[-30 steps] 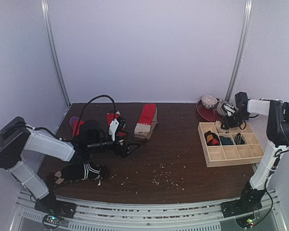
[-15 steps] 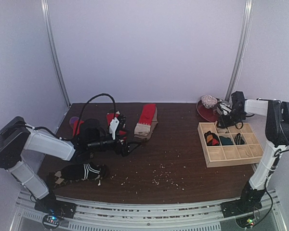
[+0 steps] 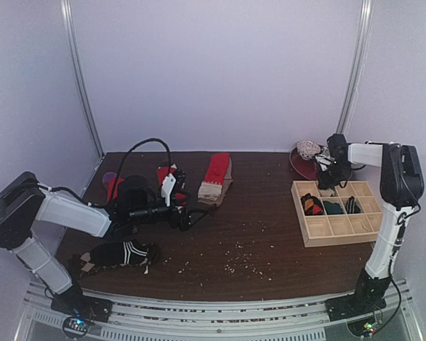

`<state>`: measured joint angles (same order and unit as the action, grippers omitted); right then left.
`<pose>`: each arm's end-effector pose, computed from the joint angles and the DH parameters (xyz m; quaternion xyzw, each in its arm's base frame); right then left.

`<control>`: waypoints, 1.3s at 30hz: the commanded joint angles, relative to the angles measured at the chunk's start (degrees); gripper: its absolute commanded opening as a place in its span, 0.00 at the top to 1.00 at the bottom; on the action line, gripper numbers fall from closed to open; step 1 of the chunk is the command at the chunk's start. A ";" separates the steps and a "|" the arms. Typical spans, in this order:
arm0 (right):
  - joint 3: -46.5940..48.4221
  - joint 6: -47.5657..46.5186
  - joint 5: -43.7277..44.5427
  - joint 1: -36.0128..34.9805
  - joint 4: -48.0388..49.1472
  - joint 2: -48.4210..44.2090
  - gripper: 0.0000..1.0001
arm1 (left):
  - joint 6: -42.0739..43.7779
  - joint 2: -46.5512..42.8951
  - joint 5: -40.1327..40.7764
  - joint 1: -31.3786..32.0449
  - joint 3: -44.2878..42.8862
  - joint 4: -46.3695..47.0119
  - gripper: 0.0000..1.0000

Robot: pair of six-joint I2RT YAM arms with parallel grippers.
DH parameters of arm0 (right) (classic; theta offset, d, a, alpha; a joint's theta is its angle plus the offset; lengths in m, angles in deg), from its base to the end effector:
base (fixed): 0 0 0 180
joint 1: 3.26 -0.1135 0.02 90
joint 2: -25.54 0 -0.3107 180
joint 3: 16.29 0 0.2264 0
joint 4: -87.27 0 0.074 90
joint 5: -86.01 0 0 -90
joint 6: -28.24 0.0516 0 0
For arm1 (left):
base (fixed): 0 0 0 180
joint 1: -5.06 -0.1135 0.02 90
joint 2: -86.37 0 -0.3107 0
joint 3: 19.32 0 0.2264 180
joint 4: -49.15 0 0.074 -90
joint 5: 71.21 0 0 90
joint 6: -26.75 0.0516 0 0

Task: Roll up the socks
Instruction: Adjust the pair of socks at the center of the board.

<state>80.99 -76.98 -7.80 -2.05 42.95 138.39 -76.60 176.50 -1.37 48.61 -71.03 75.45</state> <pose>0.4217 -0.0055 0.2305 -0.1263 0.9569 -0.0053 0.2615 0.2181 -0.2318 0.2578 0.3057 0.7107 -0.4145 0.4792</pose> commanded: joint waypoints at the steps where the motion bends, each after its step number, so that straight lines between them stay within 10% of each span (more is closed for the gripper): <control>1: -1.18 -0.74 8.76 -0.95 -10.03 6.72 0.79 | 0.69 1.15 -0.40 -0.30 -1.12 0.86 0.07; 12: -0.49 2.42 9.04 -0.86 -8.67 10.70 0.76 | 1.27 0.68 0.53 -0.29 -0.38 0.42 0.08; 36: -0.72 8.39 -5.65 0.19 -1.89 -17.44 0.45 | 3.62 -6.17 9.54 -0.31 -1.59 -6.87 0.02; 38: -5.51 10.60 -8.01 -1.27 2.51 -22.56 0.02 | 3.44 -7.35 12.45 -0.31 -1.91 -10.03 0.02; 39: -8.92 11.88 -8.44 -2.43 4.38 -24.75 0.00 | 2.90 -7.74 14.61 -0.31 -2.51 -12.04 0.02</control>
<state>79.66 -69.57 -11.35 -2.01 40.88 121.19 -74.63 171.38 6.10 48.61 -71.12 67.97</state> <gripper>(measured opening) 0.778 0.982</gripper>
